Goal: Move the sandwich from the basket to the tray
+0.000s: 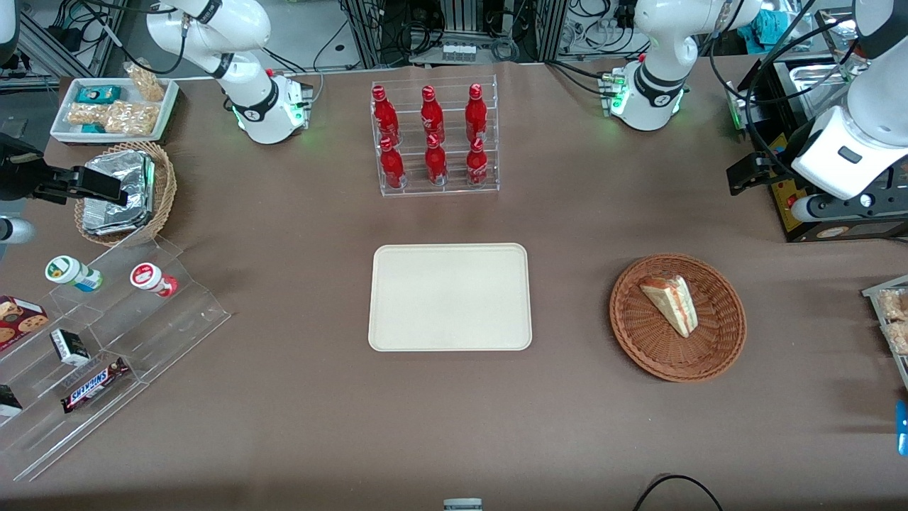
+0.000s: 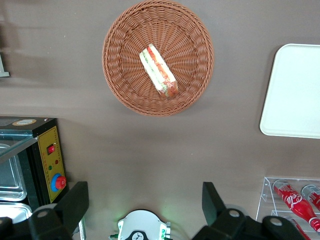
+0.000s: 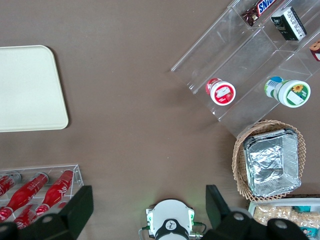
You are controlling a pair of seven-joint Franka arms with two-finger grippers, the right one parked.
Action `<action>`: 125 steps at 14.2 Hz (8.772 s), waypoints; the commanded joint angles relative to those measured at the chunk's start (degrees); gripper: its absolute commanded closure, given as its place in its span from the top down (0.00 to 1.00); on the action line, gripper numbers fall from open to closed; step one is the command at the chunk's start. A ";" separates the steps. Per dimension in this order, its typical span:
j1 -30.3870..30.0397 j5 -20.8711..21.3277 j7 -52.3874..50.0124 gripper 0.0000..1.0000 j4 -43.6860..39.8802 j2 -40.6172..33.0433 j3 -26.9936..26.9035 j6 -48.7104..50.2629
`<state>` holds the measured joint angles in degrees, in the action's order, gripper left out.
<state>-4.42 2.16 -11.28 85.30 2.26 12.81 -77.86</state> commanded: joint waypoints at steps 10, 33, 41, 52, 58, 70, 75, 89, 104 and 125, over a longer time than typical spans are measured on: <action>-0.94 -0.23 -4.62 1.00 11.34 7.76 -0.42 -16.14; -0.77 -0.67 -30.03 0.11 33.89 17.52 -2.26 -57.05; 17.12 -0.14 -26.25 0.11 24.76 16.62 1.87 -47.73; 39.75 8.12 -46.03 0.20 -0.39 41.60 1.08 -47.73; 39.57 8.29 -46.20 1.00 -1.18 40.73 0.81 -47.65; 38.78 -3.82 -22.79 1.00 21.28 13.24 -21.40 -36.75; 38.87 -4.27 3.41 1.00 24.05 5.31 -40.98 -23.33; 11.55 -4.28 10.58 1.00 -4.76 7.76 -23.72 2.00; 0.81 -0.85 -1.11 1.00 -12.17 8.11 -3.49 8.08; 1.34 -0.41 -0.76 1.00 -2.19 1.55 -3.14 1.43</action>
<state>-3.14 0.99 -11.82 75.71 9.19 9.43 -72.10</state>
